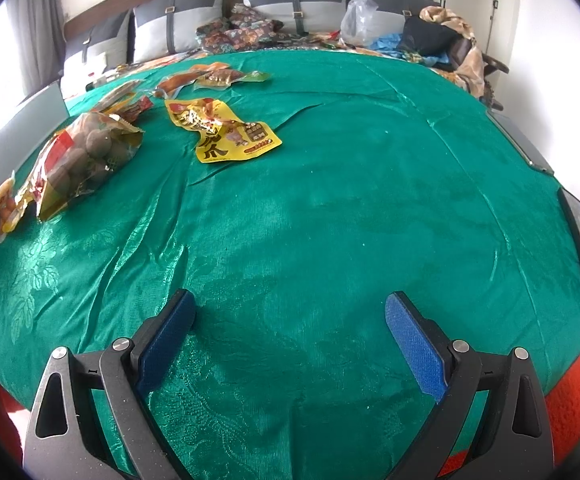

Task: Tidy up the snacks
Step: 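Grasp the cream snack bar with the left tool while right tool grasps yellow spicy pack, then carry both packets over the white box and release them inside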

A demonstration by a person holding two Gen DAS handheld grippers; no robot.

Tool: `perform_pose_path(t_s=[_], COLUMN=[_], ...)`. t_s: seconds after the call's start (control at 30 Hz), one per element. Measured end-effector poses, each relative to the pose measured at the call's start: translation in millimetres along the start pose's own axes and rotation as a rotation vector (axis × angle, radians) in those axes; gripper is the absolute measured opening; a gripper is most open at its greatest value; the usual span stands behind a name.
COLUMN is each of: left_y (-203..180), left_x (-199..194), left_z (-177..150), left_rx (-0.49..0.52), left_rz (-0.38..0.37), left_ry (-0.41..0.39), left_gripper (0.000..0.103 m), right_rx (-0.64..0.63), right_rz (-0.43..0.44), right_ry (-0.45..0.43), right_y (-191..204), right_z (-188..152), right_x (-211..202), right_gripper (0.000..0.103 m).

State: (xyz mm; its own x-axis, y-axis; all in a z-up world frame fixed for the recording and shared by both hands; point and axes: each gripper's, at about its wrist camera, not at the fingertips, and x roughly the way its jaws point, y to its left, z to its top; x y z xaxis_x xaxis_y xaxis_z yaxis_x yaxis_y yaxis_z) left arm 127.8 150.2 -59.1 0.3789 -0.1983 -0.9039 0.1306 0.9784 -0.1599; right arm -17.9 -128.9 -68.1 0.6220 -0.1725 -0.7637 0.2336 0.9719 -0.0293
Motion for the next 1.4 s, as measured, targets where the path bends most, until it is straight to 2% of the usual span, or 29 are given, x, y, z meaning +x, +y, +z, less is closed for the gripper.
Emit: perform_pose_path(t_s=[0.1,0.17,0.23,0.33,0.53,0.63,0.77,0.83,0.87,0.9,0.97,1.07,1.13,1.2,1.27,1.3,1.37,1.4], left_y=[-9.8,-15.1,-17.7,-16.0,7.8,9.7,10.6,10.5,12.4,14.1,21.2,25.4,27.2,26.7,26.5,26.0,26.0,25.1], left_x=[13.5,17.3,16.4,15.2,4.1,4.2,15.6,20.1,19.5,19.9,14.9,3.8,-1.9,-7.6,-15.1,-21.2,-30.8,-37.2], left_z=[2.2,0.9,-2.1,-2.3,1.0,7.9,12.9,16.0,16.6,17.6,16.1,7.9,0.2,-5.2,-7.8,-8.8,-8.5,-9.3], left_rx=[0.015,0.041,0.062,0.055,-0.032,-0.047,-0.047,-0.066,-0.082,-0.104,-0.16,-0.168,-0.168,-0.161,-0.172,-0.185,-0.202,-0.212], left_rz=[-0.001,0.016,0.028,0.006,-0.078,-0.091,-0.071,-0.078,-0.085,-0.105,-0.133,-0.102,-0.085,-0.068,-0.085,-0.108,-0.141,-0.161], left_ry=[0.032,0.041,0.041,0.048,0.057,0.058,0.085,0.072,0.057,0.047,0.012,-0.033,-0.051,-0.074,-0.104,-0.122,-0.147,-0.16], left_gripper=[0.036,0.054,0.064,0.065,0.065,0.065,0.065,0.062,0.04,0.036,0.019,0.017,0.017,0.017,0.017,0.017,0.017,0.017], right_rx=[-0.003,-0.002,-0.002,-0.002,-0.003,-0.002,-0.001,-0.001,-0.001,-0.002,-0.003,-0.005,0.04,0.1,0.027,-0.034,-0.184,-0.226], right_rz=[0.001,0.0,0.0,0.0,0.001,0.0,-0.002,-0.003,-0.003,-0.003,-0.002,0.023,0.111,0.172,0.159,0.162,0.209,0.222], right_ry=[-0.004,-0.006,-0.007,-0.007,-0.006,-0.008,-0.012,-0.015,-0.015,-0.016,-0.017,0.01,0.016,-0.029,-0.025,0.004,0.123,0.155], right_y=[0.4,0.7,0.6,0.7,0.7,0.9,1.6,1.7,1.7,1.8,1.7,-1.0,-10.3,-19.6,-10.8,0.1,33.5,45.2], right_z=[-0.4,-0.3,-0.4,-0.4,-0.4,-0.6,-0.9,-1.0,-0.9,-1.0,-0.8,2.7,12.7,41.4,80.8,103.1,145.5,156.3], right_x=[-0.2,-0.2,-0.4,-0.6,-0.6,-0.5,-1.3,-1.5,-1.2,-1.2,-1.3,-1.3,-4.0,-3.0,9.3,20.8,54.7,66.1], right_gripper=[0.098,0.098,0.098,0.098,0.098,0.098,0.098,0.098,0.098,0.098,0.098,0.097,0.097,0.097,0.097,0.097,0.096,0.096])
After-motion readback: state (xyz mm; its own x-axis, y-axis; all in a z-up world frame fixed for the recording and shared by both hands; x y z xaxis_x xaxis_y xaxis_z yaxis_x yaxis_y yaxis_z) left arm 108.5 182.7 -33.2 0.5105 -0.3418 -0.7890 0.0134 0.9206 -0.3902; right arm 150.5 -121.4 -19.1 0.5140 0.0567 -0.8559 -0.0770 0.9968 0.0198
